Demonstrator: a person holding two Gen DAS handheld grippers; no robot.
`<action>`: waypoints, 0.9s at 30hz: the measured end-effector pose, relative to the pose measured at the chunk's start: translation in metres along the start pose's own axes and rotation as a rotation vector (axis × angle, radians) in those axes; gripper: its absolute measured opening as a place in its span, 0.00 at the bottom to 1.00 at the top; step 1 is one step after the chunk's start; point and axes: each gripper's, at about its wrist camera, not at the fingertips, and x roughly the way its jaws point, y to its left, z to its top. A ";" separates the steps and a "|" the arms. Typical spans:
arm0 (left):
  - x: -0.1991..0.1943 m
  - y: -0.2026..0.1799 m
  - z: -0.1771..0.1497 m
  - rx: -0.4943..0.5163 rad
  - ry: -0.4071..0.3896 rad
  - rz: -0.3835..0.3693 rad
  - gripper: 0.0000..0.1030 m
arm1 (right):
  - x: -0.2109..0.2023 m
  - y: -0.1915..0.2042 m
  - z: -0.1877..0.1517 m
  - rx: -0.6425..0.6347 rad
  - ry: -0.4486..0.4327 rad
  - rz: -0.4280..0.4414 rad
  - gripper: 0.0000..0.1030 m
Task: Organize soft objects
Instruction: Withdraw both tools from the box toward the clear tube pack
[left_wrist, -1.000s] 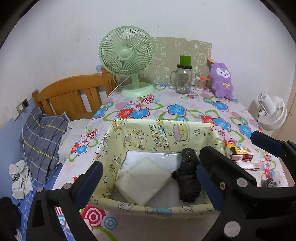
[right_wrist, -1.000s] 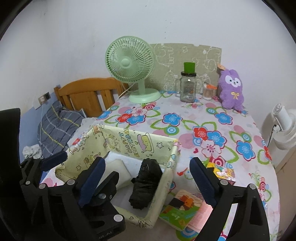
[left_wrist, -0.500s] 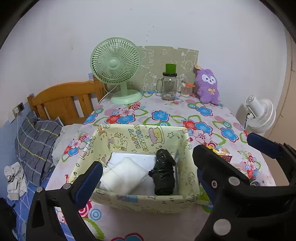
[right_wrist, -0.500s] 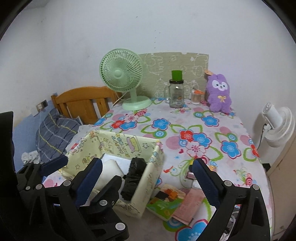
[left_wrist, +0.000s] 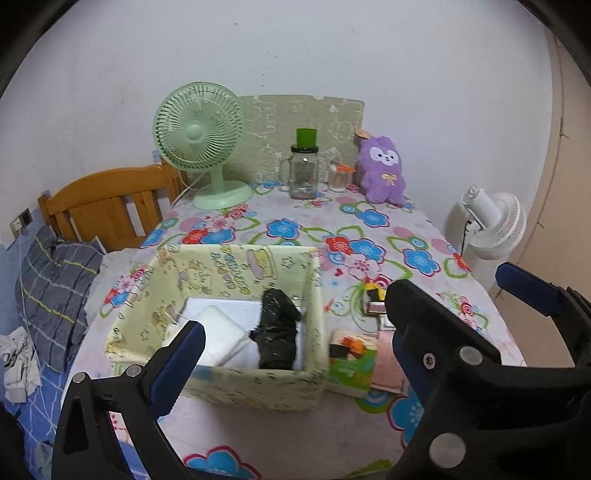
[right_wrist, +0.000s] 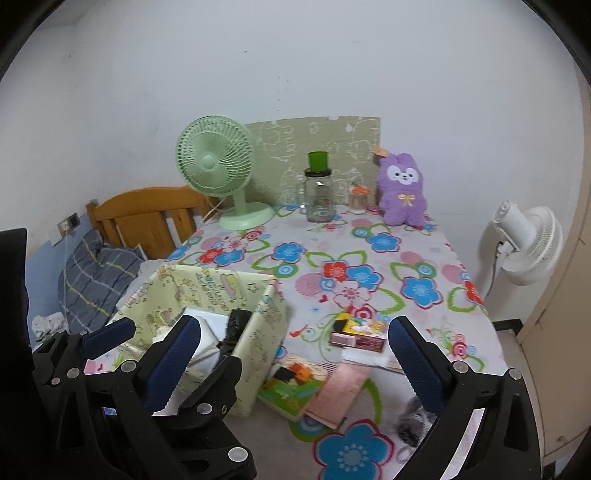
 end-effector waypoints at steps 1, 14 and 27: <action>0.000 -0.003 -0.001 0.001 -0.002 -0.003 0.99 | -0.002 -0.003 -0.001 -0.001 -0.004 -0.009 1.00; 0.005 -0.037 -0.015 0.047 -0.011 -0.037 0.99 | -0.015 -0.032 -0.017 -0.014 -0.021 -0.118 1.00; 0.015 -0.068 -0.029 0.089 0.013 -0.083 0.95 | -0.023 -0.060 -0.037 0.005 -0.022 -0.178 1.00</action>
